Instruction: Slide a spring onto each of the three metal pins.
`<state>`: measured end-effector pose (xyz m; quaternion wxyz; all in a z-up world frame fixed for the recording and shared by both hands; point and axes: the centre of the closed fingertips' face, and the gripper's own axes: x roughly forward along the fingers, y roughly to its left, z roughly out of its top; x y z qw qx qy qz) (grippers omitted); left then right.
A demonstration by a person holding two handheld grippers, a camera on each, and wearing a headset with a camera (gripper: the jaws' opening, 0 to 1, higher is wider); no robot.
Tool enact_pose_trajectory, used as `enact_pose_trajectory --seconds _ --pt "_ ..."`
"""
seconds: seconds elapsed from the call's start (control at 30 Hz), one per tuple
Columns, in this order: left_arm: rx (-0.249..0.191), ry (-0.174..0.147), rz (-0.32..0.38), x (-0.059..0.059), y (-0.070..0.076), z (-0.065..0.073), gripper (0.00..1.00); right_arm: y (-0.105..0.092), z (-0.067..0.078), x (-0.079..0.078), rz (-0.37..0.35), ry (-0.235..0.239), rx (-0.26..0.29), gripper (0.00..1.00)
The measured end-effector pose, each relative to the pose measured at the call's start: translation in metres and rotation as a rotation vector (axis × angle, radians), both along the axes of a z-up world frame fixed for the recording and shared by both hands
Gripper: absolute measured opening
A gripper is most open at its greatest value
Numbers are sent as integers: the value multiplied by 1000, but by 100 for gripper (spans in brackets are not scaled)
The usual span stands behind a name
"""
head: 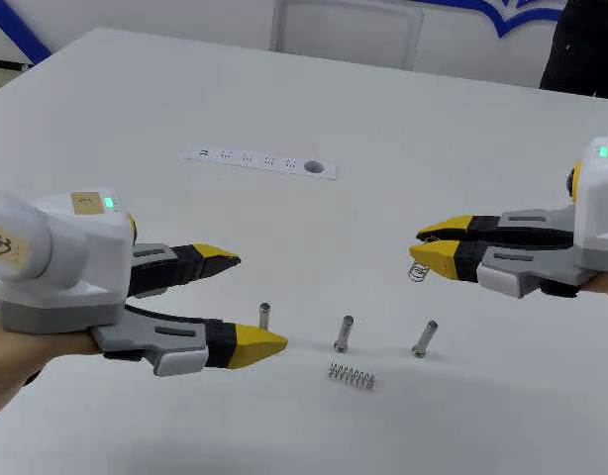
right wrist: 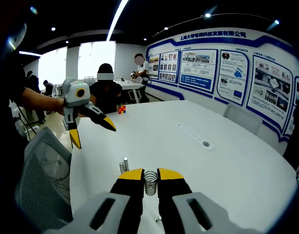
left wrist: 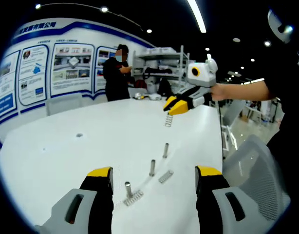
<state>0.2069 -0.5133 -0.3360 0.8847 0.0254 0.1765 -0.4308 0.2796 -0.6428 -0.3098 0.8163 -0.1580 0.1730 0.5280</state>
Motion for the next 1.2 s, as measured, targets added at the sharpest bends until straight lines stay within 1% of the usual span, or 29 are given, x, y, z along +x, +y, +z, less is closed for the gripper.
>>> enact_pose_trajectory --seconds 0.1,0.2,0.23,0.27,0.33,0.37,0.43,0.5,0.57,0.73,0.8,0.87,1.07,1.1,1.2 --pt "7 8 21 1 8 -4 75 -7 -14 4 -23 18 -8 11" --pt "15 10 32 1 12 -6 83 -13 -26 8 -43 34 -20 11" --pt "27 14 36 1 15 -8 86 -15 -28 10 -53 43 -20 11" --pt "58 17 48 2 20 -12 89 -18 -31 13 -73 48 -13 11" --pt "79 21 58 2 24 -16 97 -22 -34 16 -92 43 -18 11" --pt "83 29 60 1 27 -19 100 -26 -38 20 -108 33 -37 11" --pt "78 40 71 0 31 -21 100 -31 -46 21 -119 44 -50 11" --pt "56 55 95 2 33 -21 100 -32 -51 21 -127 58 -48 11" --pt "46 53 104 3 34 -21 100 -34 -57 20 -133 63 -58 11" --pt "49 54 102 2 33 -21 100 -36 -68 19 -147 85 -61 11" --pt "55 61 96 0 33 -23 100 -38 -72 20 -143 78 -91 11" --pt "58 72 90 -3 32 -25 100 -37 -73 20 -146 95 -71 11" --pt "57 85 76 -8 28 -29 100 -34 -79 20 -149 109 -67 11" --pt "60 87 74 -9 28 -30 100 -33 -79 20 -157 116 -52 11" --pt "59 91 74 -10 29 -30 99 -32 -79 22 -164 112 -47 11"
